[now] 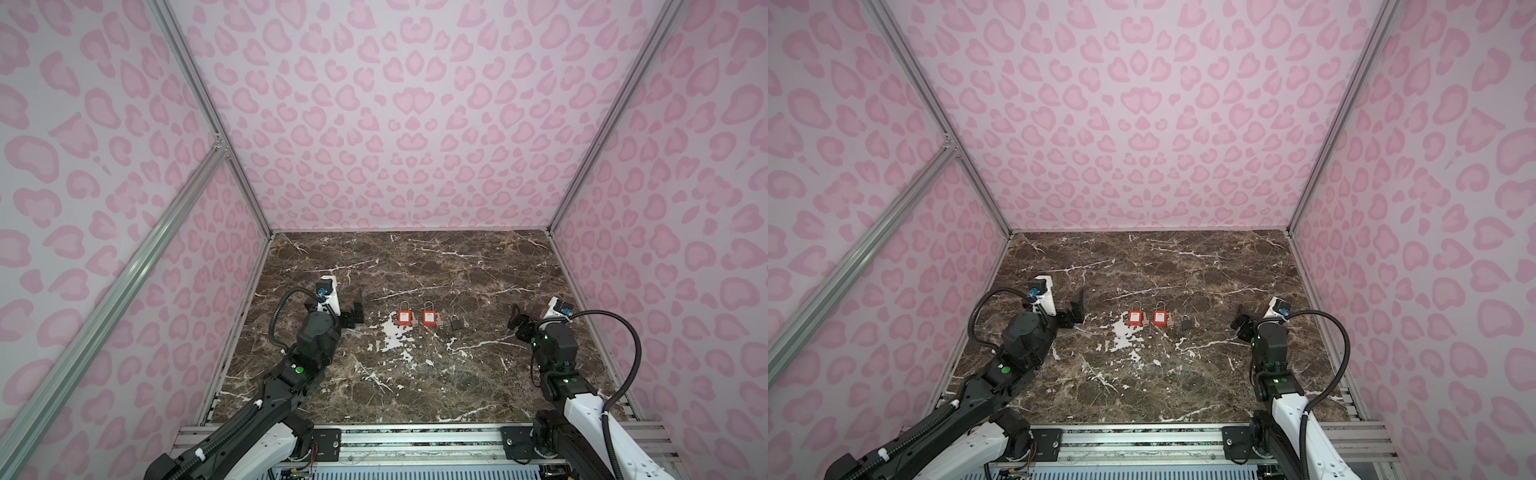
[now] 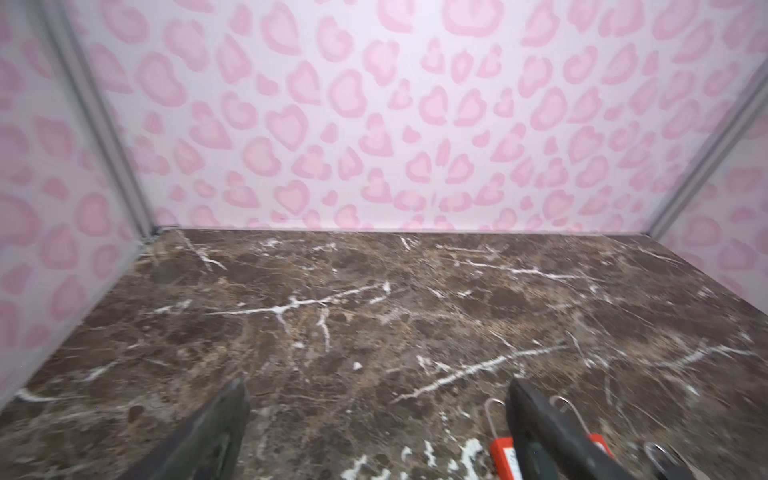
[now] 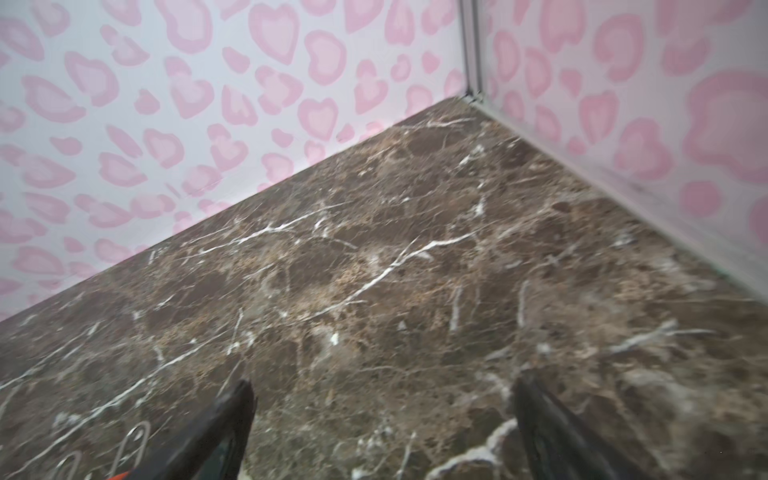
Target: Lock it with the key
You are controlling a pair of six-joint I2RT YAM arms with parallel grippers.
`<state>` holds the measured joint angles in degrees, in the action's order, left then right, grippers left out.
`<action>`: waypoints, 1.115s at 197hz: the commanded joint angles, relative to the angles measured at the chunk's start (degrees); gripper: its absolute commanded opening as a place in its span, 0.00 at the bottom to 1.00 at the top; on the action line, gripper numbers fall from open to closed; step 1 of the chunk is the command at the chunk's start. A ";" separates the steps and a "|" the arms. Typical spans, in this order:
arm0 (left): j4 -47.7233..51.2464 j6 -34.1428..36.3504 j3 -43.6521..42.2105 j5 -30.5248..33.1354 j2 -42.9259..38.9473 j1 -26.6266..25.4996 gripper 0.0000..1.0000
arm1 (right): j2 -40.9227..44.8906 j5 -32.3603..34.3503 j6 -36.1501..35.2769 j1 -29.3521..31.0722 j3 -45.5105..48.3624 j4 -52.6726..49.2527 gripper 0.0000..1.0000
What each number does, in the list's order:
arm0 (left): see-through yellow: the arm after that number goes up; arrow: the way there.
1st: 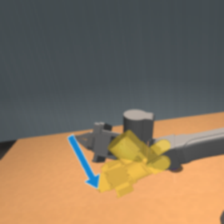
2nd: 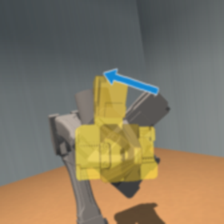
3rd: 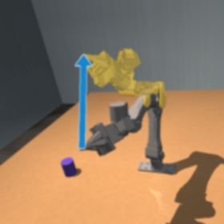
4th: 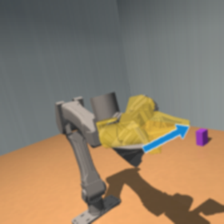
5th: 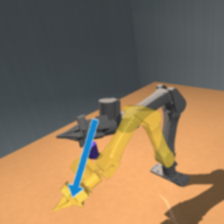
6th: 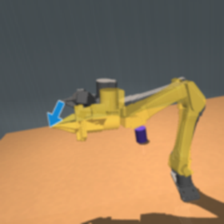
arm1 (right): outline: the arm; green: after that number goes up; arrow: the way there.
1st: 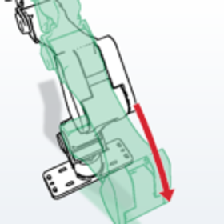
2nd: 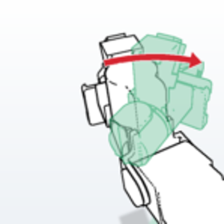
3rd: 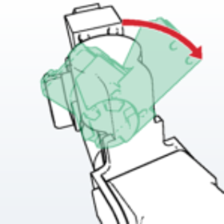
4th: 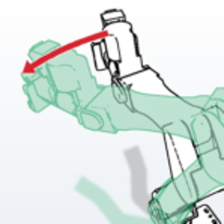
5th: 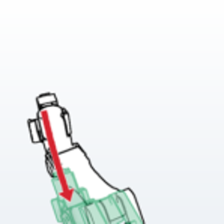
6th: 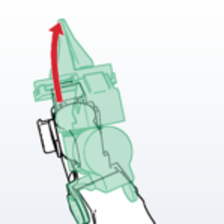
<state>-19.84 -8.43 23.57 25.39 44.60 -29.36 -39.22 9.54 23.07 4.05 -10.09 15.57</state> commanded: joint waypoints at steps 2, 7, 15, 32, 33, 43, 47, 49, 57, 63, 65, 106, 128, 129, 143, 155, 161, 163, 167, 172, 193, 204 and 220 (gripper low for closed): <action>-5.10 1.97 -3.63 4.79 -4.87 4.69 0.97 | 0.75 8.11 -6.36 -0.96 1.20 6.34 0.98; -5.48 1.63 -4.74 4.57 -5.82 6.26 0.97 | 0.25 8.07 -6.64 -1.35 1.25 6.89 0.99; -5.96 1.21 -6.20 3.55 -6.87 8.92 0.97 | -1.15 7.57 -7.38 -2.13 1.22 7.89 0.98; -7.58 0.87 -8.66 0.38 -7.31 14.57 0.97 | -5.02 7.47 -7.36 -3.36 0.16 9.18 0.98; -7.63 0.78 -8.78 0.15 -7.23 14.98 0.97 | -5.31 7.53 -7.35 -3.40 0.07 9.19 0.98; -8.26 0.68 -9.20 -1.48 -6.02 17.43 0.97 | -8.11 7.60 -7.88 -3.70 -0.81 10.29 0.99; -8.77 0.77 -9.35 -1.84 -5.46 18.15 0.97 | -9.32 7.72 -7.93 -3.68 -0.89 11.32 0.99; -9.05 0.91 -9.40 -1.97 -5.04 18.43 0.97 | -10.20 7.76 -7.95 -3.65 -0.92 11.96 0.99; -10.87 1.54 -9.89 -2.68 -3.40 19.35 0.97 | -12.93 8.09 -8.28 -3.70 -1.01 14.72 0.98; -12.64 2.05 -10.36 -3.44 -2.01 19.90 0.97 | -15.15 8.44 -8.56 -3.78 -1.16 17.09 0.99; -13.25 2.28 -10.45 -3.60 -1.50 20.10 0.97 | -15.83 8.56 -8.61 -3.72 -1.21 17.82 0.99; -29.15 0.76 -14.06 -10.36 12.37 26.32 0.97 | -29.71 10.48 -12.37 -4.14 -3.63 29.79 0.99; -33.52 3.25 -13.28 -12.30 19.46 27.16 0.97 | -35.26 10.52 -12.96 -4.91 -4.03 36.04 0.99; -33.69 3.38 -13.28 -12.38 19.73 27.16 0.97 | -35.51 10.55 -12.96 -4.92 -4.05 36.25 0.99; -37.73 5.15 -13.21 -14.20 23.82 27.59 0.97 | -38.91 9.32 -12.96 -5.46 -4.28 38.78 0.99; -40.67 5.73 -12.72 -15.79 27.76 28.16 0.97 | -41.44 8.83 -13.30 -5.53 -4.28 41.21 0.99; -41.64 5.96 -12.25 -16.70 29.72 28.47 0.97 | -42.39 8.47 -13.66 -5.36 -3.75 43.72 0.99; -41.61 5.96 -12.00 -17.00 30.36 28.55 0.97 | -42.55 8.19 -13.86 -5.33 -3.54 44.36 0.99; -41.67 5.96 -11.53 -17.58 31.53 28.71 0.97 | -42.74 7.53 -14.19 -5.29 -3.37 45.27 0.99; -42.61 6.05 -11.22 -18.17 33.14 28.81 0.97 | -42.62 6.47 -14.71 -5.35 -3.00 45.67 0.99; -48.60 6.40 -11.34 -19.63 39.33 28.93 0.97 | -43.90 3.40 -16.00 -5.24 -1.81 48.60 0.99; -43.76 6.30 -9.59 -20.30 38.38 29.31 0.97 | -45.67 1.99 -16.39 -5.32 -1.30 50.74 0.99; -40.29 6.42 -7.26 -21.99 38.99 29.79 0.97 | -49.94 0.92 -17.29 -5.18 -1.01 57.17 0.99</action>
<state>-60.01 -2.96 13.04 6.63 83.07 -0.25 -84.97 13.23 7.88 -1.26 -11.64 61.76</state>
